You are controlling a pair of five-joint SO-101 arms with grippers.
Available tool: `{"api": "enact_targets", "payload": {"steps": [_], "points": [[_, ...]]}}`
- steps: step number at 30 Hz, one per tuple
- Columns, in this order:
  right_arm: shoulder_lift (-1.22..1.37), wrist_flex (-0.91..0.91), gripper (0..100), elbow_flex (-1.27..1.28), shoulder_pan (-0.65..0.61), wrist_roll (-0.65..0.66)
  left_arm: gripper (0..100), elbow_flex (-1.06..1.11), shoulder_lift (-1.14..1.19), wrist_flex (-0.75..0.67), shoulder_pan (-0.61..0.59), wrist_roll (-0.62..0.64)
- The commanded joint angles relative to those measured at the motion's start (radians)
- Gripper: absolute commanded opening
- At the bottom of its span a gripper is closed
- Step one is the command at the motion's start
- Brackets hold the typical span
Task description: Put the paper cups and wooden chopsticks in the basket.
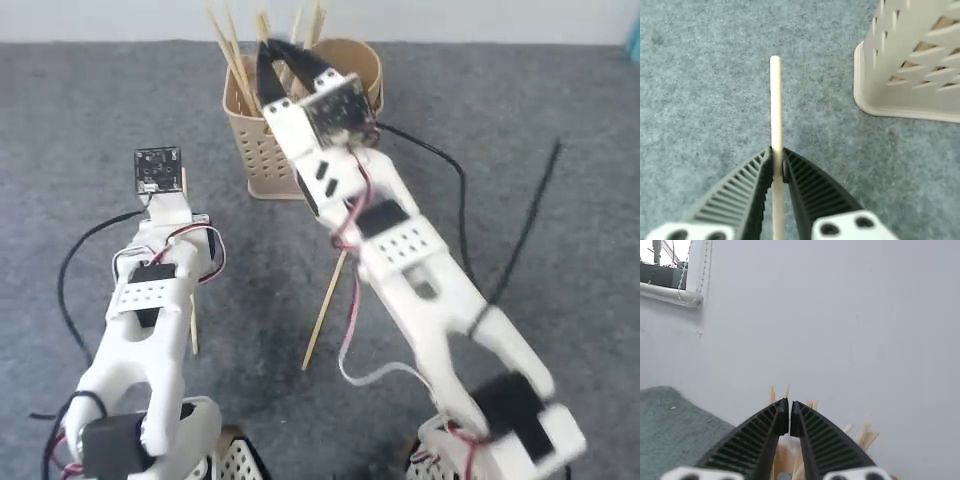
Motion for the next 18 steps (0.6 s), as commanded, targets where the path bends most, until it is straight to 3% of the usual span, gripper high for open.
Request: {"api": "enact_targets", "payload": {"steps": [1,8,18], "points": [[-0.206,0.154,1.7,0.054,0.013,-0.008,1,-0.004,-0.054,-0.034,0.006,0.0],[-0.46,0.572,1.7,0.083,0.111,-0.276,1,0.001,-0.054,-0.063,0.003,0.0],[-0.63,1.04,1.7,0.19,0.209,-0.388,1,0.001,-0.054,-0.063,0.005,0.0]]}}
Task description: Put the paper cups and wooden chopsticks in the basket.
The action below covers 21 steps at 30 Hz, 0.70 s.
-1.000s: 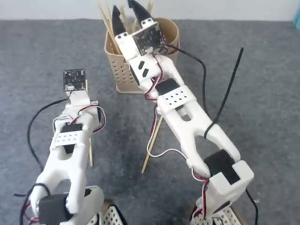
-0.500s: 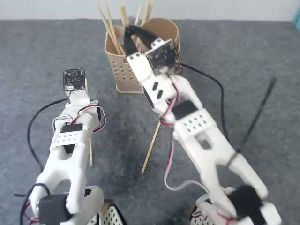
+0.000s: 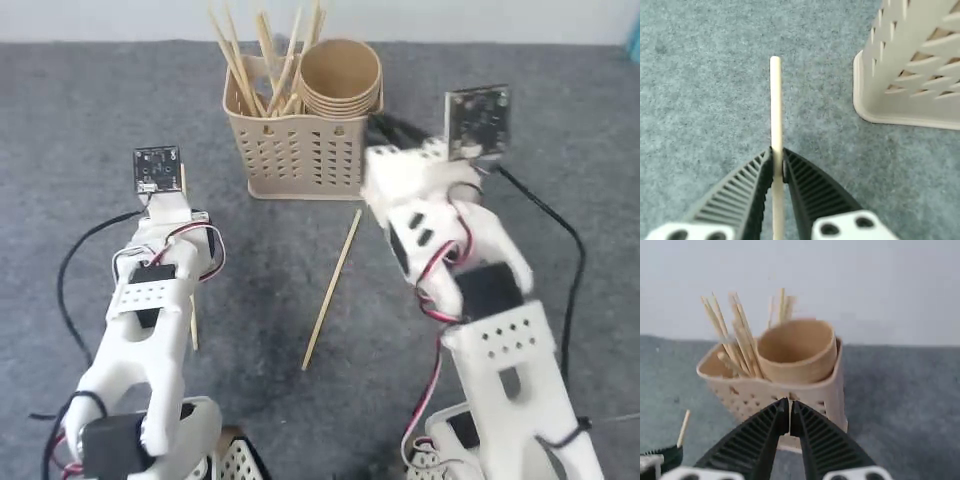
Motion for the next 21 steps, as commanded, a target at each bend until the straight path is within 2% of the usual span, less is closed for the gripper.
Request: {"api": "enact_targets", "payload": {"steps": [1,10,15,19,21], "points": [[-0.067,0.096,1.7,0.072,0.016,-0.025,1,-0.004,-0.054,-0.028,0.005,0.0],[-0.09,0.093,1.7,0.425,0.01,-0.026,1,-0.004,-0.057,-0.028,0.003,0.002],[-0.09,-0.124,1.8,0.618,0.015,-0.018,1,-0.004,-0.063,-0.034,0.011,0.002],[-0.091,-0.303,2.0,0.741,0.015,-0.011,1,0.013,-0.063,-0.112,0.008,0.003],[-0.091,-0.344,2.0,0.764,0.016,0.037,1,0.025,-0.064,-0.176,0.002,0.003]]}}
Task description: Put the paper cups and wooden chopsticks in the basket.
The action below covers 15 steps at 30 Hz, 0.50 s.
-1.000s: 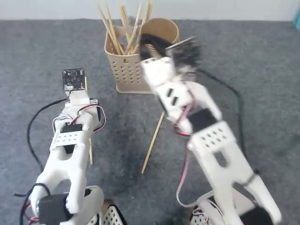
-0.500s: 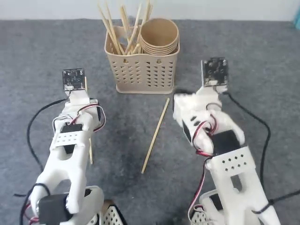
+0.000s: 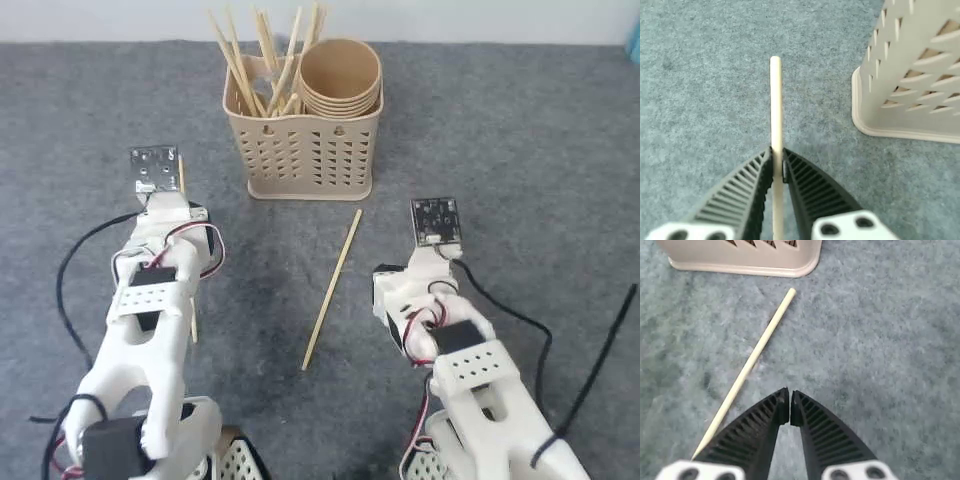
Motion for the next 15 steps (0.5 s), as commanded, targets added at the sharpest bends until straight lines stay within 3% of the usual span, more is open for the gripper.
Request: {"api": "enact_targets", "payload": {"steps": [1,7,13,15], "points": [[-0.033,-0.101,2.0,0.02,0.016,0.072,1,0.012,-0.049,-0.141,0.0,0.003],[-0.031,-0.094,2.0,0.021,0.018,0.095,1,0.005,-0.049,-0.322,0.0,0.003],[-0.031,-0.094,2.0,0.021,0.016,0.098,1,-0.008,-0.051,-0.644,0.005,-0.003],[-0.031,-0.094,2.0,0.021,0.016,0.098,1,-0.042,-0.051,-0.664,0.006,-0.005]]}}
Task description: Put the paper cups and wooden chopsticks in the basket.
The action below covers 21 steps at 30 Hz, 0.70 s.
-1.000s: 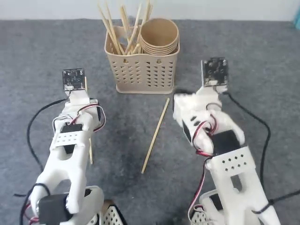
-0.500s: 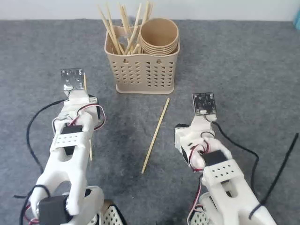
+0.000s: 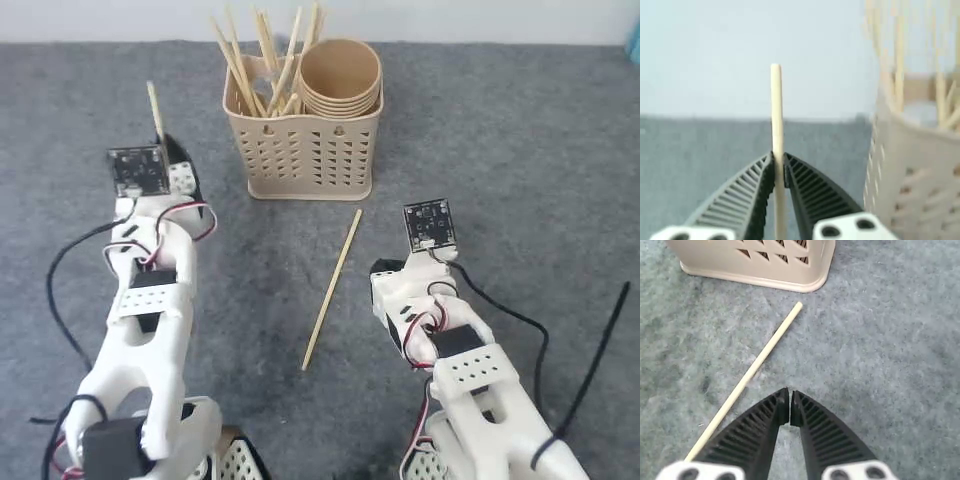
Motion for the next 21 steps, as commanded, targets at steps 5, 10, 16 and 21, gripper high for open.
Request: {"api": "enact_targets", "payload": {"steps": [5,10,16,21], "points": [[-0.031,-0.021,2.0,-0.005,0.016,0.014,1,-0.217,-0.049,-0.117,0.003,0.005],[-0.031,-0.022,2.0,-0.005,0.016,0.014,1,-0.441,-0.049,0.021,0.028,0.005],[-0.03,-0.025,2.0,-0.005,0.016,0.014,1,-0.68,-0.046,0.127,0.129,0.005],[-0.03,-0.027,2.0,-0.005,0.018,0.014,1,-0.802,-0.035,0.127,0.226,0.005]]}}
